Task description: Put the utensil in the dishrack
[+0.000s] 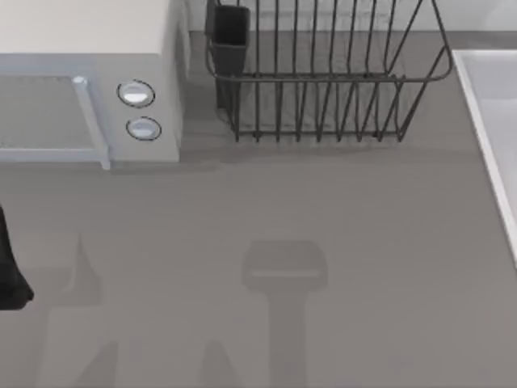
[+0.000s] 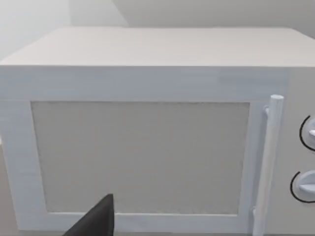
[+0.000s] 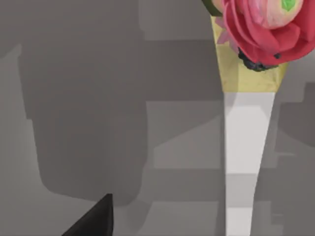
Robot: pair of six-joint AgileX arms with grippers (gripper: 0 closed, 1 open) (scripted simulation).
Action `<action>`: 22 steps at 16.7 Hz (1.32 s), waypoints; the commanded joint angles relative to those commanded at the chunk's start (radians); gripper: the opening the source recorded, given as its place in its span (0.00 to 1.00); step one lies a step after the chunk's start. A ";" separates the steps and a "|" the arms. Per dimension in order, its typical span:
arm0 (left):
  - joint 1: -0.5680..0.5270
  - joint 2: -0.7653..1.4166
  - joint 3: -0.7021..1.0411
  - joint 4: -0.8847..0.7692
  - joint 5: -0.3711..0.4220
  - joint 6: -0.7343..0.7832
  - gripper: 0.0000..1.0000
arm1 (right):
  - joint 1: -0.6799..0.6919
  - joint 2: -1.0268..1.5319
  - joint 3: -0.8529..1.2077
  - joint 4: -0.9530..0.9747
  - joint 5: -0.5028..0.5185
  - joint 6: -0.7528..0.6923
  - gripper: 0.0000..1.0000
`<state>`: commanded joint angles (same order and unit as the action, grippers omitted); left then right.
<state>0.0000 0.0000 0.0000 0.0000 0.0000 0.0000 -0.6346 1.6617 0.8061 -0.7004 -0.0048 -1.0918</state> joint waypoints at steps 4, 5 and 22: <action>0.000 0.000 0.000 0.000 0.000 0.000 1.00 | 0.000 0.055 -0.060 0.103 0.000 0.001 1.00; 0.000 0.000 0.000 0.000 0.000 0.000 1.00 | 0.000 0.056 -0.061 0.104 0.000 0.001 1.00; 0.000 0.000 0.000 0.000 0.000 0.000 1.00 | 0.000 0.056 -0.061 0.104 0.000 0.001 0.00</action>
<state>0.0000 0.0000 0.0000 0.0000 0.0000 0.0000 -0.6343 1.7175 0.7453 -0.5959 -0.0047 -1.0905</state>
